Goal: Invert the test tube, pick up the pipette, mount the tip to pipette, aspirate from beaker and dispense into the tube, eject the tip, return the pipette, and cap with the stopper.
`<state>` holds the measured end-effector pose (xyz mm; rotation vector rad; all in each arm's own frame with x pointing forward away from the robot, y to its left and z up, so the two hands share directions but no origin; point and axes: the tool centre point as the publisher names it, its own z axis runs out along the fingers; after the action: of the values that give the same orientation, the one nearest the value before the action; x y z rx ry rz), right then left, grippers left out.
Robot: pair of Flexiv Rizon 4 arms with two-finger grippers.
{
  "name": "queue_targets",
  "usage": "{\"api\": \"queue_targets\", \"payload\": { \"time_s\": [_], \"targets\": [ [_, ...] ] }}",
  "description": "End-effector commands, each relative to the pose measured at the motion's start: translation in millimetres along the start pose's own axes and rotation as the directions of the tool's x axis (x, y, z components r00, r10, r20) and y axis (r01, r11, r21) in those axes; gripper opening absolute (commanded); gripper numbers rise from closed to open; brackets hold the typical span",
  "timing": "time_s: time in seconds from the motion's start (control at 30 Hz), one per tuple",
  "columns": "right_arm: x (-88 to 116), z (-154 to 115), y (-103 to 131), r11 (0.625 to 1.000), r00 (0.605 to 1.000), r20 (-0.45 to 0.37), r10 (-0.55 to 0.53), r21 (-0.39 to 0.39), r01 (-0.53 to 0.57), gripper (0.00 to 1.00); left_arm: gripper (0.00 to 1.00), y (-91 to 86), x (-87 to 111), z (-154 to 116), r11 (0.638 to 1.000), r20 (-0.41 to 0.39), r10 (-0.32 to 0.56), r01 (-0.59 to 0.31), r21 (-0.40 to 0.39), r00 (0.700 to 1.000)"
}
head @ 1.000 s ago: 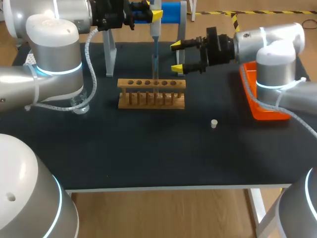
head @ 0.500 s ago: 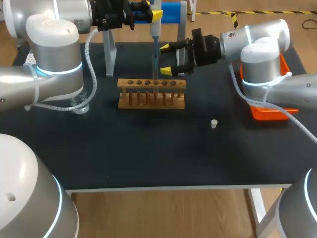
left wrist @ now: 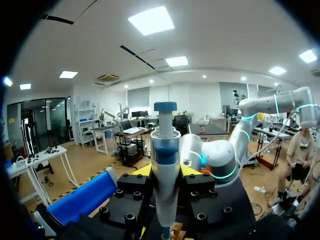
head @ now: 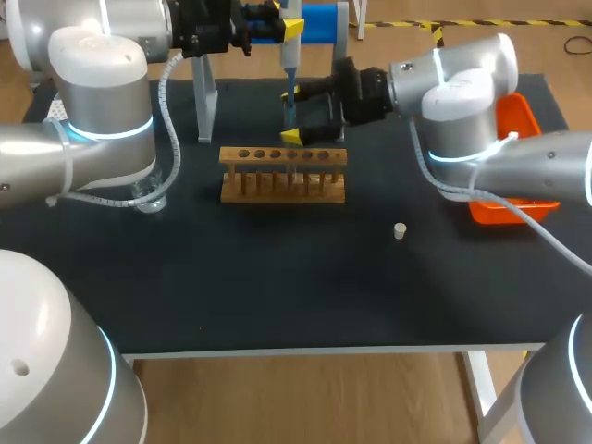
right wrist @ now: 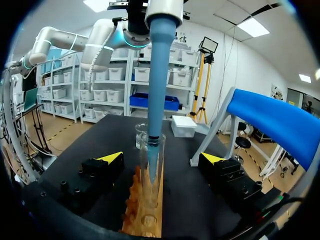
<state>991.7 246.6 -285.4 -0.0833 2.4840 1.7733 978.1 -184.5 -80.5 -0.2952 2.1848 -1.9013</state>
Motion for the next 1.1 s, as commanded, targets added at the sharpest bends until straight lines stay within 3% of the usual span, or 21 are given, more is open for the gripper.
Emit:
{"api": "queue_targets", "payload": {
  "time_s": [0.03, 1.1],
  "targets": [
    [-2.6, 5.6, -1.3, 1.000, 1.000, -0.001, 0.012, 0.014, -0.012, 1.00, 0.00, -0.5, 0.3, 0.2, 1.000, 0.002, 0.000, 0.000, 0.000, 1.000],
    [3.6, 17.7, -12.2, 0.995, 0.998, 0.060, 0.008, 0.099, -0.014, 1.00, 0.00, -0.5, 0.3, 0.2, 1.000, 0.002, 0.000, 0.000, 0.000, 1.000]
  ]
}}
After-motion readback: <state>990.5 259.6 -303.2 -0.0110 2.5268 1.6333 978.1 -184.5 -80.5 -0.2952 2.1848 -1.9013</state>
